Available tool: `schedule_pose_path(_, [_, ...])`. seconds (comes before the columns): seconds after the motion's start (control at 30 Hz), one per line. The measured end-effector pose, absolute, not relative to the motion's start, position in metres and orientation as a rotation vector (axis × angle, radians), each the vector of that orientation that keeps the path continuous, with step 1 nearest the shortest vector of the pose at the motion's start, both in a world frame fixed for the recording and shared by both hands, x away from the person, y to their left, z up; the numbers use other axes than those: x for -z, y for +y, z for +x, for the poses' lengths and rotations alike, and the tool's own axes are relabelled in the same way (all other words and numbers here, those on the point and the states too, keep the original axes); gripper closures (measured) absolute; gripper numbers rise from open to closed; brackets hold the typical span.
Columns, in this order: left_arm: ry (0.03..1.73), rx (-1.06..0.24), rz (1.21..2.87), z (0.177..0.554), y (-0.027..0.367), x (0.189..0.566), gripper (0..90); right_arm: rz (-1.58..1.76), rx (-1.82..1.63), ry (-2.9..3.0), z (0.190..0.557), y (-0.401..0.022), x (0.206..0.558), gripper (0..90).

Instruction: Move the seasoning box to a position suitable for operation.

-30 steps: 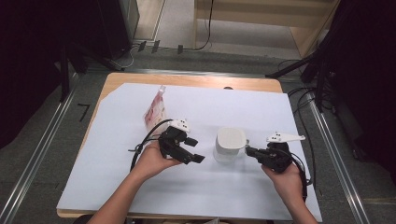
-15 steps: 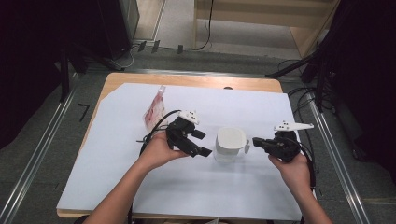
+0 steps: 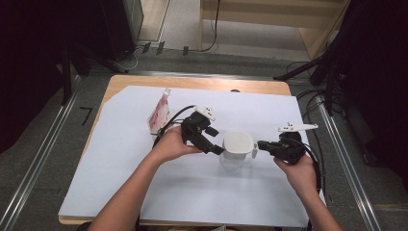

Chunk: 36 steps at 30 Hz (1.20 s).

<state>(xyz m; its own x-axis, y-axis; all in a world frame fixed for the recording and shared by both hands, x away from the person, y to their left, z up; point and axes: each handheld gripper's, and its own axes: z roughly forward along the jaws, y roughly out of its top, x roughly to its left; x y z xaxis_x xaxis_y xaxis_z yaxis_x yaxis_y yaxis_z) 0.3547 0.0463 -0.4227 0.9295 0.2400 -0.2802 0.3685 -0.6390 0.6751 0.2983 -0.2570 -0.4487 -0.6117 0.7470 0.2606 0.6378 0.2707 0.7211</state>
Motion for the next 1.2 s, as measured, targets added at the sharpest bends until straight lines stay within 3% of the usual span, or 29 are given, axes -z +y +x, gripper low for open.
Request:
schedule_pose_path(0.5, [0.399,0.249,2.307,0.357,0.030,0.435,13.4,1.361,-1.288,2.363,0.298,-0.254,0.450,90.0])
schedule_pose_path(1.2, [0.362,0.240,2.314,0.356,0.016,0.448,13.2,1.322,-1.272,2.350,0.291,-0.248,0.448,90.0])
